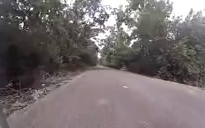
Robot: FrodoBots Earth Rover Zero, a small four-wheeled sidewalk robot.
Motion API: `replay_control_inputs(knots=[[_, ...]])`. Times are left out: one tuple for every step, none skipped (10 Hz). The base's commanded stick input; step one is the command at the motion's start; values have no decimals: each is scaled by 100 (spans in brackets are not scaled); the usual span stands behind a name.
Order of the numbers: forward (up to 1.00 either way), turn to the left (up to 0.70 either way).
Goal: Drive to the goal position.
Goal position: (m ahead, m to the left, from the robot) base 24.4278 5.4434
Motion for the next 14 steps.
replay_control_inputs(knots=[[70, 0], [70, 0], [70, 0], [70, 0], [70, 0], [70, 0], [70, 0], [70, 0], [70, 0], [70, 0], [70, 0], [70, 0], [70, 0], [70, 0]])
